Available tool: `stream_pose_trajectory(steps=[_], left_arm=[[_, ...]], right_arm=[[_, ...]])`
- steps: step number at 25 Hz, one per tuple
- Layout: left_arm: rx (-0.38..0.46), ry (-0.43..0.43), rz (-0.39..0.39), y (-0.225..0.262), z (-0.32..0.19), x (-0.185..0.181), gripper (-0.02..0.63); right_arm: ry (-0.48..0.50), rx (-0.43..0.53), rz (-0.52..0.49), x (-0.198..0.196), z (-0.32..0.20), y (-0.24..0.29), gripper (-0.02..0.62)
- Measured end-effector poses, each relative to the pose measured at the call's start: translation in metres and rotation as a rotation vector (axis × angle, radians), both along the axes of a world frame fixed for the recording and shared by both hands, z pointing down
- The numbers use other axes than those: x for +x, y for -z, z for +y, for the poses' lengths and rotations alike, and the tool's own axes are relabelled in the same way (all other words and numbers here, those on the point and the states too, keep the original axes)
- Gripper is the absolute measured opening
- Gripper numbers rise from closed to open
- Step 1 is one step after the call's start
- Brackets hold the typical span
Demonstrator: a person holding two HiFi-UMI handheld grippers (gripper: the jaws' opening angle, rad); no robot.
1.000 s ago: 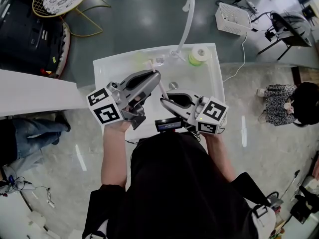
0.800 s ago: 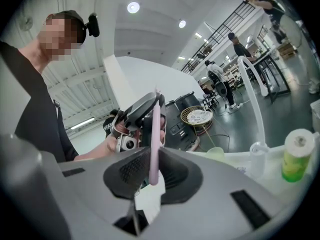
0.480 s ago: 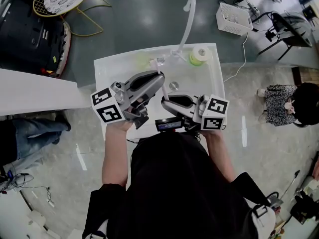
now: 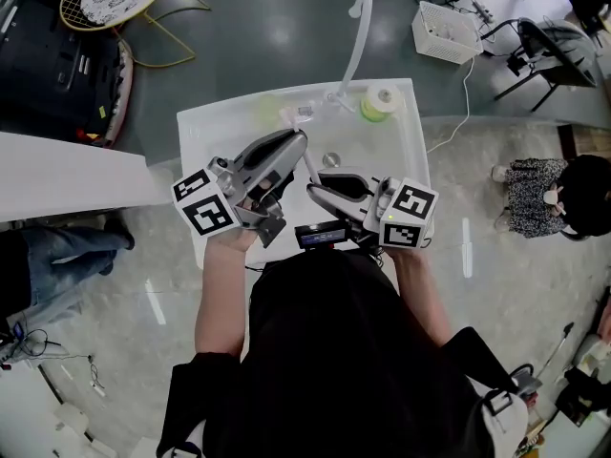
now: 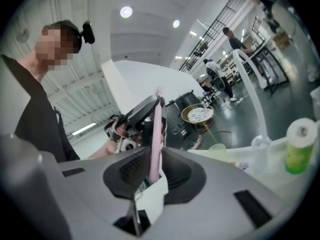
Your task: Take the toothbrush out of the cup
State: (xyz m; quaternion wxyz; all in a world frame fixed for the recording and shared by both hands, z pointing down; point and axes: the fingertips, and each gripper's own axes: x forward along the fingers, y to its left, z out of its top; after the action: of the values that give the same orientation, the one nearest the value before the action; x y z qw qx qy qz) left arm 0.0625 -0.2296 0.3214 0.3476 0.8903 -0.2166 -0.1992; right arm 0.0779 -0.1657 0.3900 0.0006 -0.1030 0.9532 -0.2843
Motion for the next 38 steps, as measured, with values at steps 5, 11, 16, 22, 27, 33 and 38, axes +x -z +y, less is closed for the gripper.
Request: stream_pose_trajectory(steps=[5,11,16,22,27,33,38], left_arm=[[-0.103,0.237,-0.083,-0.015,-0.015,-0.017,0.020],[-0.133,0.262,-0.123,-0.024,-0.013,-0.010,0.020],[-0.061,0.171,-0.099,-0.015,-0.005,0.001,0.045],[-0.009,0.056,-0.065,-0.015,0.008,0.009,0.112],[0.015,0.057,0.020,-0.013,0.018,0.002,0.110],[-0.039,0.093,0.073,-0.029,0.031,-0.007,0.008],[-0.051,0.109,0.062,-0.035,0.041,-0.013,0.008]], right_arm=[[-0.105,0.123,0.180,0.006,-0.014,-0.012,0.060],[-0.110,0.214,0.323,-0.001,-0.013,-0.024,0.060],[-0.087,0.127,0.284,0.004,-0.013,-0.029,0.057],[-0.043,-0.177,-0.116,0.008,-0.011,-0.002,0.057],[-0.014,-0.227,-0.269,0.019,-0.014,0.016,0.055],[-0.025,-0.227,-0.374,0.033,-0.018,0.031,0.057],[-0.023,-0.203,-0.358,0.030,-0.018,0.034,0.057]])
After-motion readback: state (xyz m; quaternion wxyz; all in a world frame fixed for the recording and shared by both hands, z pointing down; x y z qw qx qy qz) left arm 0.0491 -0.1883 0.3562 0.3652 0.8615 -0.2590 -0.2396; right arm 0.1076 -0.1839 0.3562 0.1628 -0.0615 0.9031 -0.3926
